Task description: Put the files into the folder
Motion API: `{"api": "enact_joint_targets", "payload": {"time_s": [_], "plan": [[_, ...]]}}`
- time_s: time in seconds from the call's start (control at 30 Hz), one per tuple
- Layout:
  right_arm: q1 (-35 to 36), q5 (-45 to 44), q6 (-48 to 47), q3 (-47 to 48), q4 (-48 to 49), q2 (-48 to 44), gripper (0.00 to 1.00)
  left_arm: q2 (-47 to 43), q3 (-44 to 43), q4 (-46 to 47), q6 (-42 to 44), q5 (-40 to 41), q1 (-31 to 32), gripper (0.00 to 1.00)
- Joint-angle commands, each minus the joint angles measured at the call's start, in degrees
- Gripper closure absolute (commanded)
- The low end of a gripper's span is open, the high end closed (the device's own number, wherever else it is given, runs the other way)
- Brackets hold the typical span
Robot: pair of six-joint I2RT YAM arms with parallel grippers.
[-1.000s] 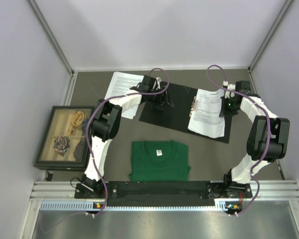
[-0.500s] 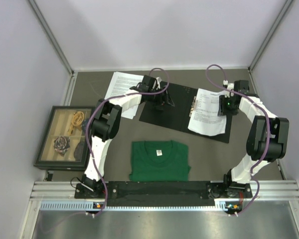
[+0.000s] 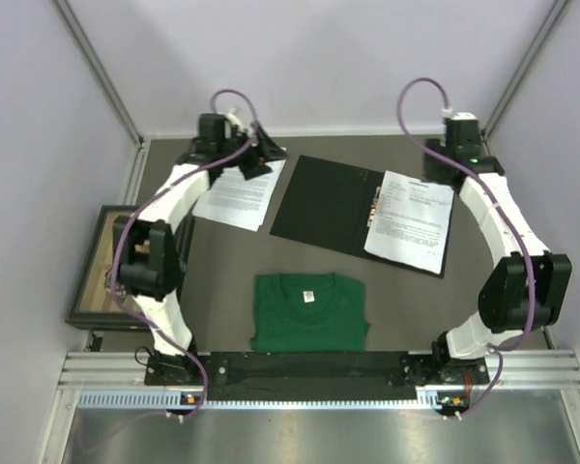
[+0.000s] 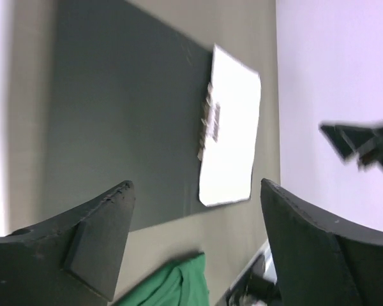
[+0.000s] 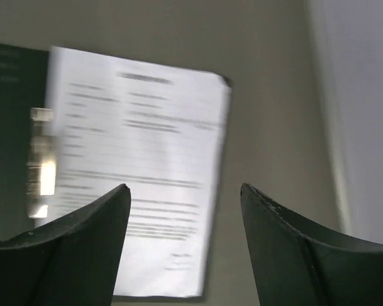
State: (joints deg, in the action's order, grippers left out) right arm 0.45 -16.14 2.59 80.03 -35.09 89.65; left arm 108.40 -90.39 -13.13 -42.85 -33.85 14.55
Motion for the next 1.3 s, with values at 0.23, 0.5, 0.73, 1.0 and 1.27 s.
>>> {"api": "enact_joint_targets", "payload": {"time_s": [0.23, 0.5, 0.73, 1.0, 1.27], "plan": [[30.1, 24.7, 22.5, 25.2, 18.6, 24.5, 0.34, 3.5, 3.4, -5.9, 5.1, 5.8, -14.2, 0.21], [35.1, 28.0, 46.4, 35.4, 23.9, 41.8, 0.37, 7.4, 3.5, -9.0, 6.6, 11.3, -16.3, 0.24], [36.0, 26.1, 48.3, 36.8, 25.1, 47.5, 0.43, 9.8, 7.2, -7.5, 3.7, 12.1, -16.7, 0.26], [36.6, 23.9, 49.4, 36.6, 26.3, 51.4, 0.48, 10.8, 8.5, -7.2, 2.2, 11.2, -16.7, 0.26], [33.9, 22.7, 50.2, 44.8, 28.1, 58.4, 0.47, 10.3, 8.9, -7.7, 3.0, 11.3, -16.7, 0.27]]}}
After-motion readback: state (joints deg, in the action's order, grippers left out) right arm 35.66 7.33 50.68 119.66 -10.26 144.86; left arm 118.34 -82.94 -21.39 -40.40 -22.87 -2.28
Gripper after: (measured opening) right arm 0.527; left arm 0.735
